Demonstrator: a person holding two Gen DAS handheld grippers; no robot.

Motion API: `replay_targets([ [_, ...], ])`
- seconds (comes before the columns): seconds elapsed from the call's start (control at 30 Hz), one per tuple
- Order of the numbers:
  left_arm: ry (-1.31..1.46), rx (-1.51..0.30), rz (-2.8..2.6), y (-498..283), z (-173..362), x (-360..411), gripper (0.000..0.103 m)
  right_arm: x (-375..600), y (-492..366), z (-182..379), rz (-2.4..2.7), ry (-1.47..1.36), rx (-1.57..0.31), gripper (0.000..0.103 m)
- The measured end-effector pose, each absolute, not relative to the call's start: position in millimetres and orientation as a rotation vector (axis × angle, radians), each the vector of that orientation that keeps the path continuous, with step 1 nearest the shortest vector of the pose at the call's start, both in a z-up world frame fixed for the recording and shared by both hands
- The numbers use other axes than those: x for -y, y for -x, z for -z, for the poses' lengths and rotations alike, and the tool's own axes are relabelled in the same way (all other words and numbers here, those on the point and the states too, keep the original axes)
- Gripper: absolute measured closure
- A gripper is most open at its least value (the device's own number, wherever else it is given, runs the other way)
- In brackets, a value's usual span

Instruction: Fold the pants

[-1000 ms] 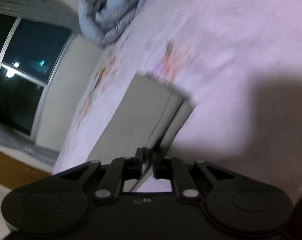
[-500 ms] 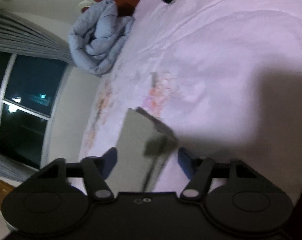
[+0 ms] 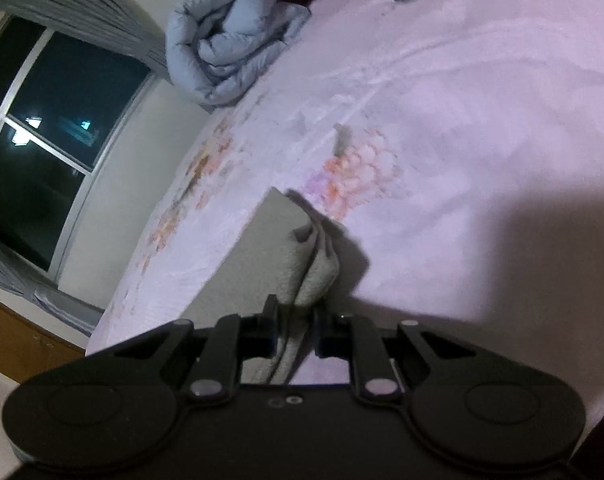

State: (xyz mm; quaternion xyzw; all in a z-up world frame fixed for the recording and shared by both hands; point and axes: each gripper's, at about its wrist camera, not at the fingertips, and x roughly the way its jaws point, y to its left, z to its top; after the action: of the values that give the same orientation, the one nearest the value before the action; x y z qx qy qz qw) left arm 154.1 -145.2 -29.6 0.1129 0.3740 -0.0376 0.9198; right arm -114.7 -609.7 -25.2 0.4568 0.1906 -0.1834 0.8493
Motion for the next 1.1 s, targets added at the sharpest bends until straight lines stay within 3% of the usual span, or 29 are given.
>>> replay_targets([
  [0.3, -0.065, -0.774, 0.072, -159.7, 14.1, 87.6, 0.001, 579.7, 85.7, -28.1, 0.359, -0.729, -0.435, 0.097],
  [0.7, -0.028, -0.793, 0.033, -179.7, 19.5, 17.2, 0.001, 463.3, -4.8, -88.4, 0.188, -0.395, -0.489, 0.097],
  [0.93, -0.056, -0.813, -0.013, -191.7, 31.5, -8.3, 0.001, 364.2, -62.5, -87.3, -0.029, -0.339, -0.545, 0.097],
  [1.1, -0.034, -0.811, 0.017, -192.9, 39.4, -17.0, 0.001, 289.0, -83.7, -49.4, -0.174, -0.255, -0.666, 0.097],
])
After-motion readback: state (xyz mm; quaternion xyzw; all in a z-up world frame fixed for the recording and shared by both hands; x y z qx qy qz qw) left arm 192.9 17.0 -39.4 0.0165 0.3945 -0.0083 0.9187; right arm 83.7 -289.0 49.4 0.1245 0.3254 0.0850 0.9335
